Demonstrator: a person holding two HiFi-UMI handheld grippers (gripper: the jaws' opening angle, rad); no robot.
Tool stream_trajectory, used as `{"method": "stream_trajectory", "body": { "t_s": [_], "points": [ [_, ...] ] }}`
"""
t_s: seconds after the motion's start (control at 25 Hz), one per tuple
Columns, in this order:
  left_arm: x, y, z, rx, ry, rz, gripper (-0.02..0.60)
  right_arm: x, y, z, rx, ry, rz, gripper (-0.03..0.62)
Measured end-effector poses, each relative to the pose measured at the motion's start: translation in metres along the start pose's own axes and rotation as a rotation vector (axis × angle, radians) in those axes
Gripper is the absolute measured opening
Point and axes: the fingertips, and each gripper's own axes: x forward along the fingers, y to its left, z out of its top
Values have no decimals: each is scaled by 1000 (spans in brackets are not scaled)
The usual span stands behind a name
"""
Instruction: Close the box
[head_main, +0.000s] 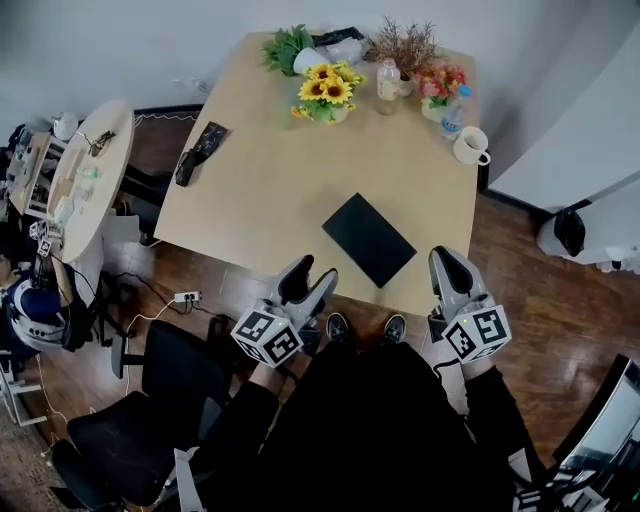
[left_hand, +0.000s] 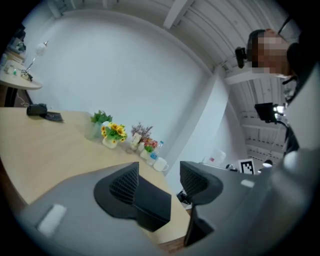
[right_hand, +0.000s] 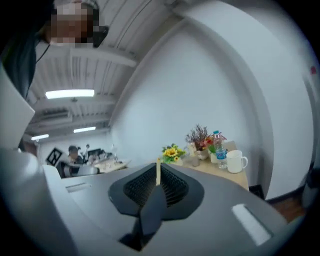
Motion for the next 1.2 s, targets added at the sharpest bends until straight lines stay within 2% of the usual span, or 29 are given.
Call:
{"method": "stream_trajectory", "body": {
  "t_s": [0.04,0.16,0.28,0.4,0.72,1.2],
  "points": [
    [3,-11,10,33,-18,-21,242,0,2,18,39,-42,-6,6],
    [10,-48,41,164,-70,-77,241,2,22,60,67,-139,30,0],
    [12,-78,64,273,-120,-109,238,1,49,85,34,-194,90,0],
    [10,-93,75,326,-140,-117,222,0,66,92,-28,-201,121,0],
    [8,-92,72,331,-113,-112,216,1,78,88,-75,-163,153,0],
    [8,-91,68,328,-92,-118,216,5,85,82,-84,-136,173,0]
  ]
}}
